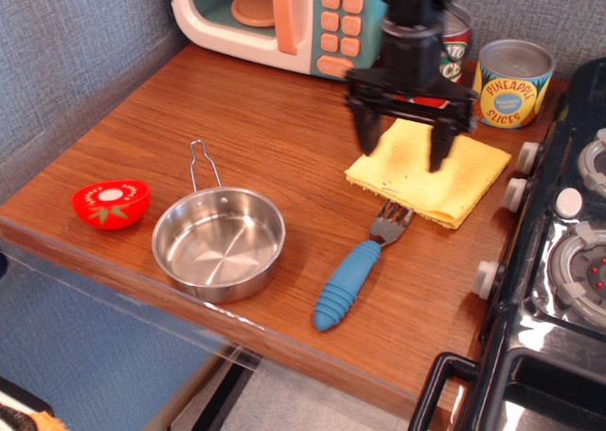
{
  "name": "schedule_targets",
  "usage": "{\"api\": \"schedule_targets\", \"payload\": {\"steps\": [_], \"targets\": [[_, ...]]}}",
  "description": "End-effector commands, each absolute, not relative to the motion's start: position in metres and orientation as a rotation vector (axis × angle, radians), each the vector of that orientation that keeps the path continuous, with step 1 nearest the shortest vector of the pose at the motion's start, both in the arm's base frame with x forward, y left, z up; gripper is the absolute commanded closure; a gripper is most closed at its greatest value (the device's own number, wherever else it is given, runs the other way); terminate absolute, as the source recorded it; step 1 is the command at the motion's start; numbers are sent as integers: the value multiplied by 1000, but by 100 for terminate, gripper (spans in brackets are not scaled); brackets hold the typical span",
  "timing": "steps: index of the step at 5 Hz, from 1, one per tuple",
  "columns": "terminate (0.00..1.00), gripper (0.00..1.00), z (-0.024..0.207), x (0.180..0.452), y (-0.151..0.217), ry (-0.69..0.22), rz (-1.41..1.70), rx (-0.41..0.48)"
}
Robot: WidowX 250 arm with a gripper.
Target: Pick up the napkin and put it in front of the microwave.
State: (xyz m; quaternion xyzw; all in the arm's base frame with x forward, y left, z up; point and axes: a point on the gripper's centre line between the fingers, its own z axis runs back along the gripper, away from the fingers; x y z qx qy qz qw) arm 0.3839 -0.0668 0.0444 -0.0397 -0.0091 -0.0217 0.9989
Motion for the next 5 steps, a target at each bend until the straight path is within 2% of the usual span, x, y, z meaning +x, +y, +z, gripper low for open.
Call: {"api": "schedule_targets", "payload": {"steps": [1,2,5], "targets": [[0,0,53,409,-85,-117,-50,-17],[0,0,49,413,-82,-136,-41,29],[0,0,3,409,-59,-10,-11,75]]}}
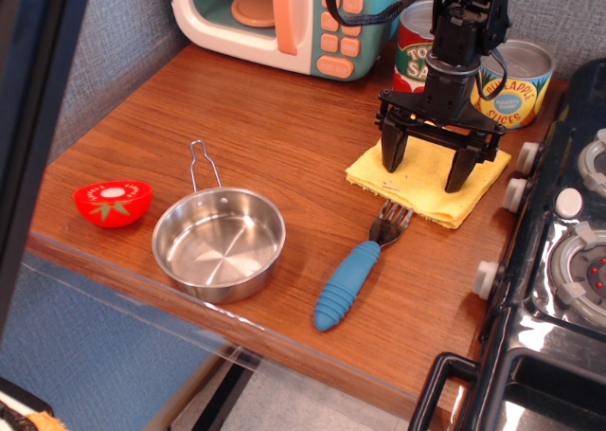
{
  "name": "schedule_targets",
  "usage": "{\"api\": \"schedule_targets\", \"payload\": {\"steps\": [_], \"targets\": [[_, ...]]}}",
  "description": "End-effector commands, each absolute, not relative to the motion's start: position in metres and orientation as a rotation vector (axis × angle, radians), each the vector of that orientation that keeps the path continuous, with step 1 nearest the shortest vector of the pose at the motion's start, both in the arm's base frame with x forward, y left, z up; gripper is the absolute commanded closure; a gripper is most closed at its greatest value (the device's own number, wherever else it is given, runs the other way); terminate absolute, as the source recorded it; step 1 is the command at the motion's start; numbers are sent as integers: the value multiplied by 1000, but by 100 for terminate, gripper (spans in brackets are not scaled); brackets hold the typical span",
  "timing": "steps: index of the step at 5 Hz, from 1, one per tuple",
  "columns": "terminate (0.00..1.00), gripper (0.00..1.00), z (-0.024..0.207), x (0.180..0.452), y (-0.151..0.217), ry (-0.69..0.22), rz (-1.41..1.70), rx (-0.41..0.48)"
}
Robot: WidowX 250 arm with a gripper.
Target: Pick up the napkin and put it in front of the microwave.
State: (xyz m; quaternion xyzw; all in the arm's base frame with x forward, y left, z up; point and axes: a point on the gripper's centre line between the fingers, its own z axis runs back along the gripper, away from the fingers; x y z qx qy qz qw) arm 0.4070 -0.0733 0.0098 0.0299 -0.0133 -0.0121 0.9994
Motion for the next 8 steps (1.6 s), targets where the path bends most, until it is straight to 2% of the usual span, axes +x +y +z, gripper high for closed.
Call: {"api": "schedule_targets", "payload": {"steps": [1,4,6,7,8], "targets": [[0,0,3,407,-49,1,4,108],[0,0,28,409,19,-28,147,116],[0,0,36,406,68,-18,224,111],[0,0,37,400,88,-14,206,151],[0,0,41,396,109,-7,205,149]]}}
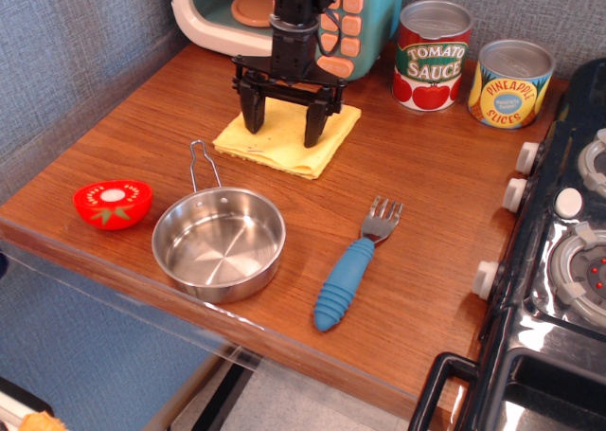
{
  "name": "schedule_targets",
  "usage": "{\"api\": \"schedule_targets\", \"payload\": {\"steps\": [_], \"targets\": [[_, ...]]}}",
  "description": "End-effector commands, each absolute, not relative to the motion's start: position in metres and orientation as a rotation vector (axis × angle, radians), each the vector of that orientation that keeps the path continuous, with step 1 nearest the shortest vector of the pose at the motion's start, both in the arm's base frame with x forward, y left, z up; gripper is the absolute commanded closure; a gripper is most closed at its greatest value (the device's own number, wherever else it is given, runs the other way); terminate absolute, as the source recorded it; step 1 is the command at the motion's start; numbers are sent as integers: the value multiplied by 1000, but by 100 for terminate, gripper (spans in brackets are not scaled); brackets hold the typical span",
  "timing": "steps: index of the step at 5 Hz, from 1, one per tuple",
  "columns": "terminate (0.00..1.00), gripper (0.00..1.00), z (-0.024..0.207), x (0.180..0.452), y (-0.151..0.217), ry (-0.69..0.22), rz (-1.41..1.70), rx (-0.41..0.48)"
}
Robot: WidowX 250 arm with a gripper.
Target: Pick up the napkin and put it in front of the microwave.
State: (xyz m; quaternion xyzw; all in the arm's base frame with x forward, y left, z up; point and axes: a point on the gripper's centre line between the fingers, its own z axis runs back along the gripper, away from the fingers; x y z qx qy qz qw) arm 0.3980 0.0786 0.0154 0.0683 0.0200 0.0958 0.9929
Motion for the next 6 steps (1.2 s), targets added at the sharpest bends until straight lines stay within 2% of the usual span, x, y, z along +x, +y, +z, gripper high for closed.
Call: {"api": "schedule_targets", "payload": {"steps": [1,4,5,6], "targets": [[0,0,48,400,118,-33,180,139],[0,0,64,407,141,-82,114,144],[0,0,88,397,137,-140,121,106],[0,0,112,383,135,-184,117,22]]}}
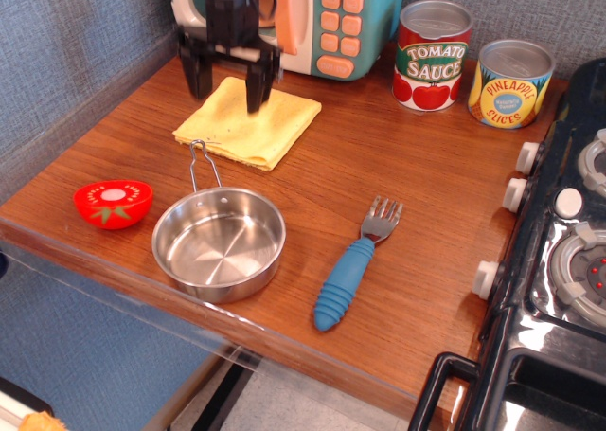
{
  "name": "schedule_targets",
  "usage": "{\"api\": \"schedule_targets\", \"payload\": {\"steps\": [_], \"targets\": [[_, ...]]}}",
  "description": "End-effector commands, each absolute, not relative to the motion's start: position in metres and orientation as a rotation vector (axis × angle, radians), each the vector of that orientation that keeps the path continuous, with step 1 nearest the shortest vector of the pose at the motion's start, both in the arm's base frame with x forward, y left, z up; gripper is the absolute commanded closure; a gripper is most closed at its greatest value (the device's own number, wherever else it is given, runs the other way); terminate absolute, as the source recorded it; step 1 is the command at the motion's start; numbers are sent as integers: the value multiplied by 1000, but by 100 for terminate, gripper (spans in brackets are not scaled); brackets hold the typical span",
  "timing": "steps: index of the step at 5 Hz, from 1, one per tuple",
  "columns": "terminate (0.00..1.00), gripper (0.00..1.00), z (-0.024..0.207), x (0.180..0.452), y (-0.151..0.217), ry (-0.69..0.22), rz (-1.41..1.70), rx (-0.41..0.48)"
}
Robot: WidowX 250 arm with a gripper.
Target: Pick up the napkin and put it in front of the microwave.
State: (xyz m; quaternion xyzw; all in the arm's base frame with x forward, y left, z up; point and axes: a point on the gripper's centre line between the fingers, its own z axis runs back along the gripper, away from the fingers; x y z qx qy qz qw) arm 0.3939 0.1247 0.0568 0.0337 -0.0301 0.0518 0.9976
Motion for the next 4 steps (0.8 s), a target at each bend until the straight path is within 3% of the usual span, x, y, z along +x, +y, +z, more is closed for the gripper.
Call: {"api": "schedule_targets", "payload": {"steps": [1,3,4], "targets": [[0,0,112,378,134,-167,113,7],[0,0,107,378,130,-138,67,24],[100,0,107,378,130,-138,67,24]]}}
